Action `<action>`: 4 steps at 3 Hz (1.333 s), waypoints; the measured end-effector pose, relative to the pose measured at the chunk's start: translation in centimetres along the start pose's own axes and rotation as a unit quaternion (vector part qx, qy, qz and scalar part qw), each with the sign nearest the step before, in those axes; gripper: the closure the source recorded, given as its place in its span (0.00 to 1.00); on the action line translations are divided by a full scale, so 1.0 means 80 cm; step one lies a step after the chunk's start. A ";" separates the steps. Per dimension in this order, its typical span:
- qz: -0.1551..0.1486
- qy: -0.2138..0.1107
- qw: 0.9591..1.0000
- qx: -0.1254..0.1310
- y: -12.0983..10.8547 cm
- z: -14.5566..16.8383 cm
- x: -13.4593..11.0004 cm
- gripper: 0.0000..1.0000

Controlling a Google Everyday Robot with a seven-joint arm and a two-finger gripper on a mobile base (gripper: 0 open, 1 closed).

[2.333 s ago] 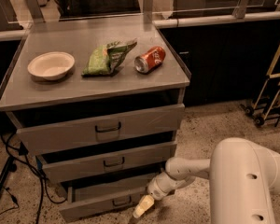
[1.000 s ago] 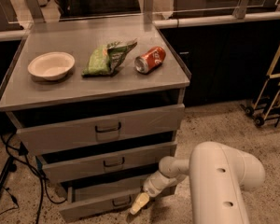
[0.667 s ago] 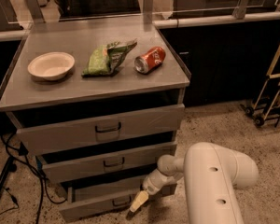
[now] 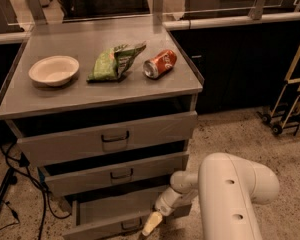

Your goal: Open bottom drawer

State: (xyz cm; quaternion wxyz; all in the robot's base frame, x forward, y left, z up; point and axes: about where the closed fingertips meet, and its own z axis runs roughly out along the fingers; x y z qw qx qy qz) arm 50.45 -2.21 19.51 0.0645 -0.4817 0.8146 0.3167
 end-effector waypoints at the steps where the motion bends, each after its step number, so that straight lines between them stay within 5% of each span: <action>1: 0.000 0.000 1.000 0.000 0.001 -0.001 0.000 0.00; 3: 0.054 0.014 0.998 -0.015 0.065 -0.045 0.080 0.00; 4: 0.054 0.014 0.998 -0.015 0.065 -0.045 0.080 0.00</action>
Offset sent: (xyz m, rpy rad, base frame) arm -0.1676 -0.1059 0.0476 -0.0611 0.2199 -0.1020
